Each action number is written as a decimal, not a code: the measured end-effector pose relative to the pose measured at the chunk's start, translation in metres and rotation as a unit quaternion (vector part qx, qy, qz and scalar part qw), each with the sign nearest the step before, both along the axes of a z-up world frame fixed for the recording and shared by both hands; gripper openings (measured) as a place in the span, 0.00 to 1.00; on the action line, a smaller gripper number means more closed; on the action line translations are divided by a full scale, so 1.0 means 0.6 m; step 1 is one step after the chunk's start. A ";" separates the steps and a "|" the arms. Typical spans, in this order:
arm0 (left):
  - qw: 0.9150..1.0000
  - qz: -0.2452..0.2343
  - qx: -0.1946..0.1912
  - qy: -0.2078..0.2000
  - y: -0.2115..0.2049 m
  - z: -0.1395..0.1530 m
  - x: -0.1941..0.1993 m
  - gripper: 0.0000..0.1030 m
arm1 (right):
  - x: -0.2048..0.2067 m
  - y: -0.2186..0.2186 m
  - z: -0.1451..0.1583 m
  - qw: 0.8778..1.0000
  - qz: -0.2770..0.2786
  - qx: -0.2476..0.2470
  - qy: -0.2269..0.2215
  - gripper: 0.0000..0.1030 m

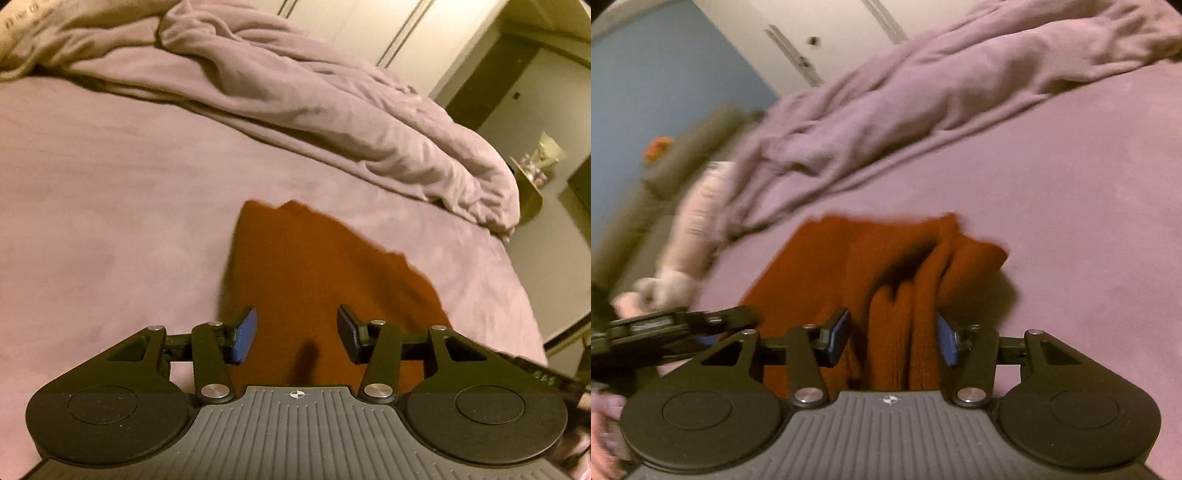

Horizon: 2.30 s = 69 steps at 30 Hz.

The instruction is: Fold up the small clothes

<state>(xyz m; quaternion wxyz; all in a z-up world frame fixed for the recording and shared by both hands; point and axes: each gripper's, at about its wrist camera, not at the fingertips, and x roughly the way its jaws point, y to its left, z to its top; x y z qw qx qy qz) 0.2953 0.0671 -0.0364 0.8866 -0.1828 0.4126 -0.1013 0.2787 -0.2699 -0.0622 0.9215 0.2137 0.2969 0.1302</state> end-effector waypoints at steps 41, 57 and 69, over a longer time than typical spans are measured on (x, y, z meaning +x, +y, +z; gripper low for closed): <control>0.989 0.043 0.143 -0.002 -0.029 -0.007 -0.075 0.82 | -0.095 0.182 0.028 0.958 0.029 -0.257 -0.120 0.24; 0.985 0.010 0.165 0.042 -0.054 -0.080 -0.080 0.88 | -0.074 0.182 -0.052 0.945 0.041 -0.314 -0.085 0.22; 0.982 0.048 0.172 -0.055 -0.052 0.025 -0.058 0.87 | -0.023 0.186 0.023 0.954 -0.015 -0.279 -0.109 0.25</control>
